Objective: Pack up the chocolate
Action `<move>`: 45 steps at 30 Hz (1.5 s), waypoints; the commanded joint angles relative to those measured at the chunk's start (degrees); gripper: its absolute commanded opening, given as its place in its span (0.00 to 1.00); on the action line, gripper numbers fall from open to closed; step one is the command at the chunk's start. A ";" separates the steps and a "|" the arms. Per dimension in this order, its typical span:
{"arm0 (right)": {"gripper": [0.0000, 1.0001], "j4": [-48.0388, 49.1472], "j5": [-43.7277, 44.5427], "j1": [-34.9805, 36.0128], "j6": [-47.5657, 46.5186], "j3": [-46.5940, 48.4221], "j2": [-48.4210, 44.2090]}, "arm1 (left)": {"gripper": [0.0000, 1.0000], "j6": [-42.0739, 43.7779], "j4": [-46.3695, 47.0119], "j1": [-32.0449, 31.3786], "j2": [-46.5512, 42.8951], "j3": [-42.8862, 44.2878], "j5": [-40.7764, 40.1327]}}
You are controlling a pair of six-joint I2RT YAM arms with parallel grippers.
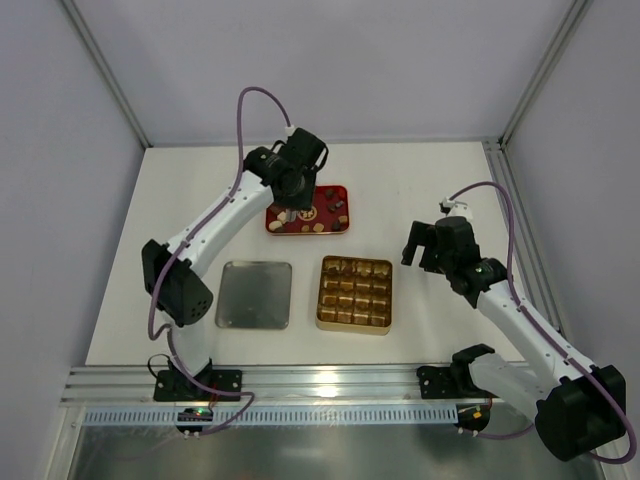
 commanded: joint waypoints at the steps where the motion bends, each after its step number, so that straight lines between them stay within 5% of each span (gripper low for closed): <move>1: 1.00 1.92 -0.39 -0.31 -0.92 -0.26 -0.24 | 0.42 1.68 0.82 1.80 2.37 2.86 -0.56; 31: 1.00 1.48 -0.39 -0.31 -1.27 -0.88 -1.12 | 0.41 4.67 5.04 7.78 11.86 3.48 1.99; 45: 1.00 1.57 -0.22 -0.31 -1.36 -1.14 -0.95 | 0.33 4.67 4.69 8.05 11.69 3.04 2.69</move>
